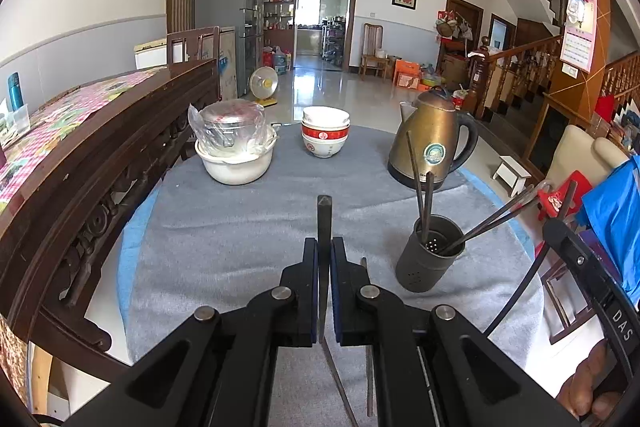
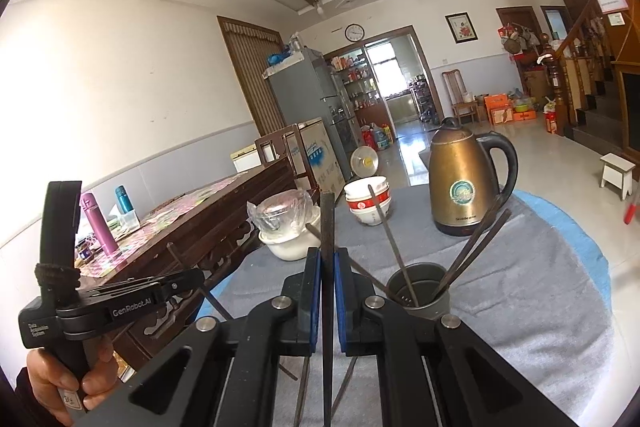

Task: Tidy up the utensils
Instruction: 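Lift both held chopsticks upright and carry them over the grey holder cup, then lower both chopsticks into the cup and open both grippers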

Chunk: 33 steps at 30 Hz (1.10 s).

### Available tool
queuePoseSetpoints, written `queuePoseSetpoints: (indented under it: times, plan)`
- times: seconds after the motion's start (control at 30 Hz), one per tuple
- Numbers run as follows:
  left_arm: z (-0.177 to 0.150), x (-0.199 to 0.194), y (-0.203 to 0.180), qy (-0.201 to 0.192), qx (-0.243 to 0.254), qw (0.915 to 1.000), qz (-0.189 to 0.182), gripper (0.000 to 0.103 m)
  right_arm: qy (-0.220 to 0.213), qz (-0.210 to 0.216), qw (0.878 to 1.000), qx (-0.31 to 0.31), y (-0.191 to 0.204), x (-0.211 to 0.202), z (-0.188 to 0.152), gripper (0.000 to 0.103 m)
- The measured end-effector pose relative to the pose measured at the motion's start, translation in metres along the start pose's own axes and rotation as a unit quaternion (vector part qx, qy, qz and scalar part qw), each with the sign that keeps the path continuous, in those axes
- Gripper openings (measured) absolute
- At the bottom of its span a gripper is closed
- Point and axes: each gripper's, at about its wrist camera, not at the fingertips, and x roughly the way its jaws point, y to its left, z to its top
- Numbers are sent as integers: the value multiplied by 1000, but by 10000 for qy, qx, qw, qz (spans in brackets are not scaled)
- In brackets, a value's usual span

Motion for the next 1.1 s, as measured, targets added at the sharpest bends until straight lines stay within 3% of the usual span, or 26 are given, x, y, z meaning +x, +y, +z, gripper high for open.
queuePoseSetpoints:
  times: [0.77,1.1]
  plan:
    - [33,-10,-28,-193,334,9992,-105,6,-290,-218,9991,-233,-15,-11,45,7]
    - [64,-6,-43,-124,360,9975,-595,6,-445,-393,9976,-350,-23,2,79,8]
